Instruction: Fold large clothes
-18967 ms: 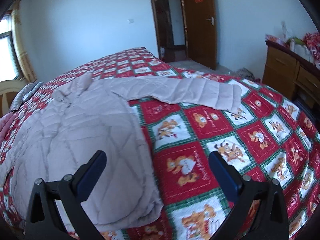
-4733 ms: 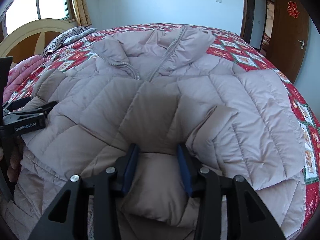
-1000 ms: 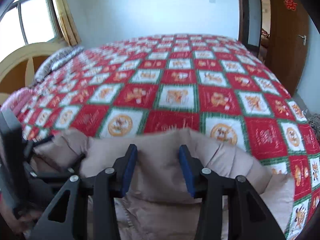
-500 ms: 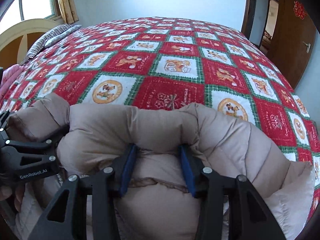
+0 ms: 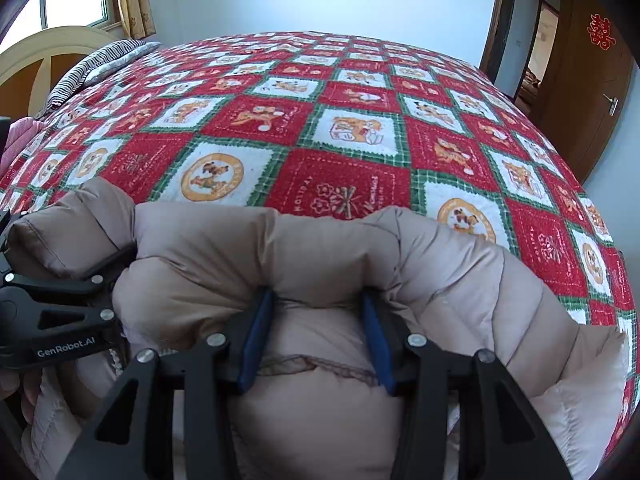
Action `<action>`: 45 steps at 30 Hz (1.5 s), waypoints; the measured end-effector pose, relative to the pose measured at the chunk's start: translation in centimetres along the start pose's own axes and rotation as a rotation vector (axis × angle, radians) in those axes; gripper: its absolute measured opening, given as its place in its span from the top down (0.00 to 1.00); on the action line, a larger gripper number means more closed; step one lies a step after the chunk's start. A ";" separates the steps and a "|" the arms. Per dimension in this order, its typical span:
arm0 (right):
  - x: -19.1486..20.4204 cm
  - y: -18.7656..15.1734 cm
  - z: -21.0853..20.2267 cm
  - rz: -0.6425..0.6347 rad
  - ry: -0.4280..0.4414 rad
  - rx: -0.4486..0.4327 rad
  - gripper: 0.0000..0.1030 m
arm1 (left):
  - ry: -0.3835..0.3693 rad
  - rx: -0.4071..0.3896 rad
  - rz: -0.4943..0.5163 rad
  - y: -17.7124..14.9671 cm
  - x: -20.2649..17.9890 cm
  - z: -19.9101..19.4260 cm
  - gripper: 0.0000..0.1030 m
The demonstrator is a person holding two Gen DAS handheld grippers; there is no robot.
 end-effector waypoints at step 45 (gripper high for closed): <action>-6.6 -13.1 -10.2 0.128 0.032 0.002 0.21 | -0.027 -0.100 0.003 -15.2 7.3 -14.1 0.01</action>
Point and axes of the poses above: each gripper's, at about its wrist camera, not at the fingertips, and z roughly the way its jaws point, x to its left, y to its top, the point moved 5 cm from there along z, roughly the way its jaws point, and after that the axes turned 14 degrees about x, right-handed, at the moved point
